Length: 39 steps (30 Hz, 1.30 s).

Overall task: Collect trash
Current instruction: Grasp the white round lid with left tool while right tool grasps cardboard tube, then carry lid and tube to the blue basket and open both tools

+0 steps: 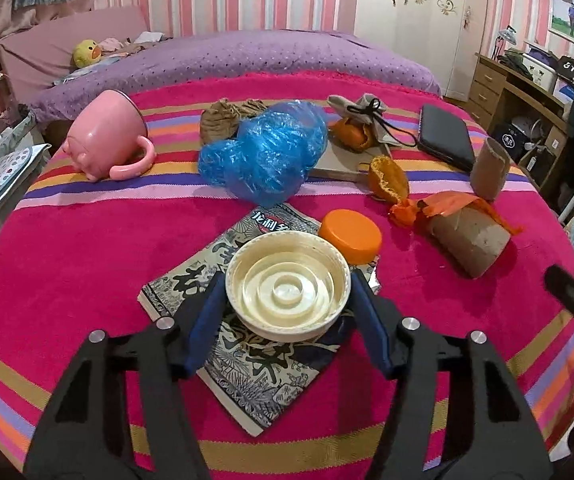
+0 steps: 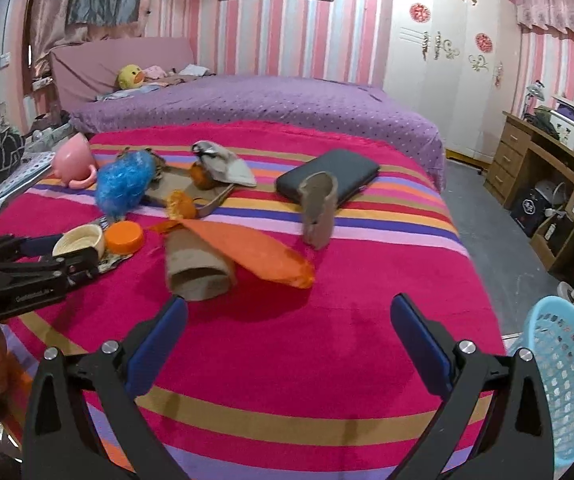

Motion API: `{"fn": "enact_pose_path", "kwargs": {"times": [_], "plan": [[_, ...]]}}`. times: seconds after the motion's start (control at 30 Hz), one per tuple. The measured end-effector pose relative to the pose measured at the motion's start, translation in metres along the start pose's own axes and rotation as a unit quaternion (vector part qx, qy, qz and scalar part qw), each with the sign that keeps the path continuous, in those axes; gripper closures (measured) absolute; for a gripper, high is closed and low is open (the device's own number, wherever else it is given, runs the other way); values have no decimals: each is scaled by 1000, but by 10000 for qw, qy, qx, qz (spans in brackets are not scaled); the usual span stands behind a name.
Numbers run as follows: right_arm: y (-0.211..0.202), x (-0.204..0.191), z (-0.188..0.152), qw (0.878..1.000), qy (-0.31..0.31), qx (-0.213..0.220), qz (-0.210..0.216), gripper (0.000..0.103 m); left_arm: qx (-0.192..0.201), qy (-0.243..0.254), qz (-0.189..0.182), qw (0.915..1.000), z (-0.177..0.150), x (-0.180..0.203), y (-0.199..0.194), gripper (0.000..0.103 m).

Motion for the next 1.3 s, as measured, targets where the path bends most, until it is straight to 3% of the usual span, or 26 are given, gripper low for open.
{"fn": "enact_pose_path", "kwargs": {"times": [0.27,0.37,0.53,0.73,0.9,1.3], "plan": [[19,-36,-13,9985,65,-368,407,5,467,11,253,9986,14,-23,-35,42],[33,-52,-16,9969,-20,-592,516,20,496,-126,369,9980,15,-37,-41,42],[54,-63,-10,9968,-18,-682,424,23,557,-161,513,9970,17,-50,-45,42],[51,-71,-1,9955,-235,-592,696,57,573,-138,503,9970,18,-52,-45,42],[21,-62,5,9934,-444,-408,975,58,658,-213,451,9966,23,-51,-51,42],[-19,16,-4,9959,-189,-71,884,58,843,41,441,9955,25,-16,-64,42]]}}
Point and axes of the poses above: each gripper's, at about its wrist camera, not at the fingertips, and y roughly the way its jaws point, x to its right, z to its top, the point moved 10 cm from there along y, roughly the way its jaws point, and after that the axes turned 8 degrees about x, right-handed, at the moved point
